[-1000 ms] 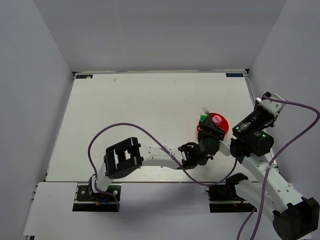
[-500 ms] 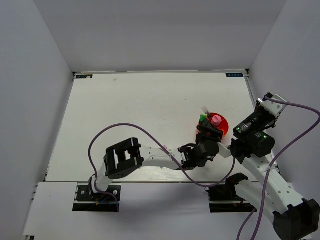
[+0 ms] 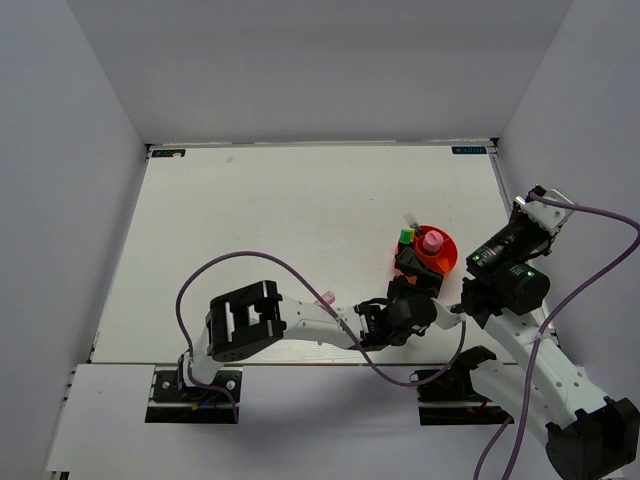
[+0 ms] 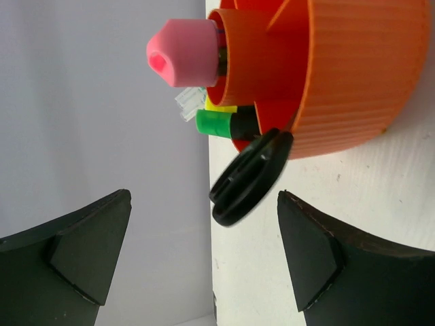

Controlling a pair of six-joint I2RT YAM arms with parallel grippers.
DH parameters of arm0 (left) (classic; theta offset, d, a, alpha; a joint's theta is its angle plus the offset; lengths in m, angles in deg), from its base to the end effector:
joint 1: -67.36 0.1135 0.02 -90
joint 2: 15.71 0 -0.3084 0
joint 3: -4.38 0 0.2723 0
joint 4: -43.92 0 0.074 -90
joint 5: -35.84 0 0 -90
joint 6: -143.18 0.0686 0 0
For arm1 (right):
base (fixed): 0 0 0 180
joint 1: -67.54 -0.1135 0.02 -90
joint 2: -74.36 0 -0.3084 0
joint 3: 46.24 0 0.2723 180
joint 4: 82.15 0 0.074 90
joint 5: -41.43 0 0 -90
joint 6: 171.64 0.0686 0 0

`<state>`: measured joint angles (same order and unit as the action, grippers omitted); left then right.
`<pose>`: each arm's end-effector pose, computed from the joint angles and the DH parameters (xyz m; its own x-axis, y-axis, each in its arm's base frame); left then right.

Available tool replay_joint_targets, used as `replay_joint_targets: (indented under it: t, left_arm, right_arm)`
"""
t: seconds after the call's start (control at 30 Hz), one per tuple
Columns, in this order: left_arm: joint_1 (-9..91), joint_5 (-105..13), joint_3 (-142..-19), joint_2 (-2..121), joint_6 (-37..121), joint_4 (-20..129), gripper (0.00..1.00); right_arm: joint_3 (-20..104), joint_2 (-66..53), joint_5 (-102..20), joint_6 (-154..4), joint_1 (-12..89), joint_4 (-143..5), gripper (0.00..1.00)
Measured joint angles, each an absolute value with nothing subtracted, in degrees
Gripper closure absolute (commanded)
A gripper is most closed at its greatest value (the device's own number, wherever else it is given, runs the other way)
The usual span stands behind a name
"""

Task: Sort the stationery into containers
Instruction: Pick up the stationery from the center of the board.

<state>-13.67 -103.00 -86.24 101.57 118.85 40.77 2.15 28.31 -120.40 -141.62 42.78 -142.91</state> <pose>0.1312 -0.4996 0.2179 0.4687 0.8772 -0.1041 0.2802 -0.0358 0.9593 0.1373 -0.0084 0.4317 0.1802 -0.2142 -0.9600 0.8311 0.5551 0.0322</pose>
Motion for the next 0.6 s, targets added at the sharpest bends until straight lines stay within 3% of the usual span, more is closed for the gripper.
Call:
replay_joint_targets:
  t: [0.6]
  left_arm:
    - [-15.18, -104.84, -81.13, 96.56, 118.85, 38.14, 0.01]
  right_arm:
    - [1.28, 28.25, -120.29, -141.19, 42.78, -142.94, 0.75]
